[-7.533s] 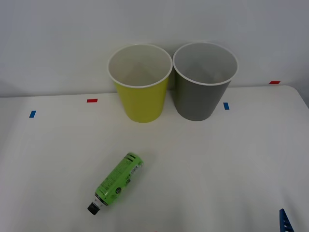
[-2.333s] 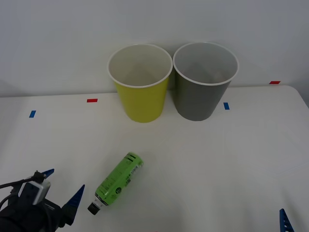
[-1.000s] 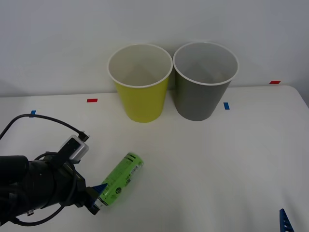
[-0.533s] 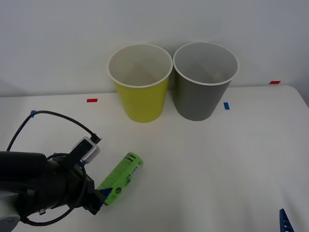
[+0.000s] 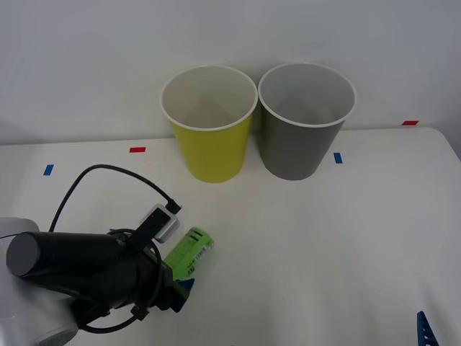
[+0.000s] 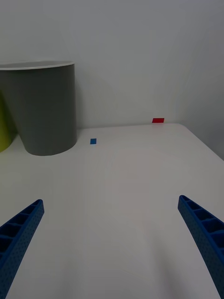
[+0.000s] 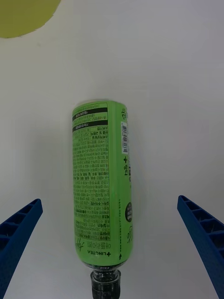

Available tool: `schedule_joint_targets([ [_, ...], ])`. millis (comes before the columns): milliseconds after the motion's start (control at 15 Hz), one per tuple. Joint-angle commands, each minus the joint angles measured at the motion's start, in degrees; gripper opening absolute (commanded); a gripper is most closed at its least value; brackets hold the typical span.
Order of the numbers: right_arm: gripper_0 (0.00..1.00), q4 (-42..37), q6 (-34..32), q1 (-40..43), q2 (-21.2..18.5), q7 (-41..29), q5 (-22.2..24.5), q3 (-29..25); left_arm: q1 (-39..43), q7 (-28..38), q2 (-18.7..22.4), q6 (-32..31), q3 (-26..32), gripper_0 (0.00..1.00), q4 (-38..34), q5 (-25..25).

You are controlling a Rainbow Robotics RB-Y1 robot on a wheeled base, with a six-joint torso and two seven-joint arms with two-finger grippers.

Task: Put cans in the gray bin and PET bottles in the light green bin.

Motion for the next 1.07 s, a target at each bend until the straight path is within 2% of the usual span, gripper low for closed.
schedule_joint_targets([
  [67,1.0,0.0,0.0,0.0,0.0,0.0,0.0,0.0,-3.6,0.7,-2.4,4.1,-3.3,1.0,1.3,-2.7],
  [200,1.0,0.0,0.0,0.0,0.0,0.0,0.0,0.0,-5.6,1.7,-3.9,6.9,-5.7,1.0,1.4,-5.1],
  [533,1.0,0.0,0.0,0.0,0.0,0.0,0.0,0.0,-7.5,2.9,-7.8,7.4,-5.8,1.0,5.1,-5.4],
  [667,1.0,0.0,0.0,0.0,0.0,0.0,0.0,0.0,-8.8,2.9,-10.0,11.4,-5.8,1.0,5.6,-5.4],
  [800,1.0,0.0,0.0,0.0,0.0,0.0,0.0,0.0,-9.7,2.8,-10.9,12.3,-6.1,1.0,6.3,-5.4],
  [933,1.0,0.0,0.0,0.0,0.0,0.0,0.0,0.0,-12.8,3.6,-11.4,12.3,-10.1,1.0,9.2,-8.1],
  [1067,1.0,0.0,0.0,0.0,0.0,0.0,0.0,0.0,-14.9,4.6,-12.0,12.3,-11.8,1.0,12.0,-9.4],
])
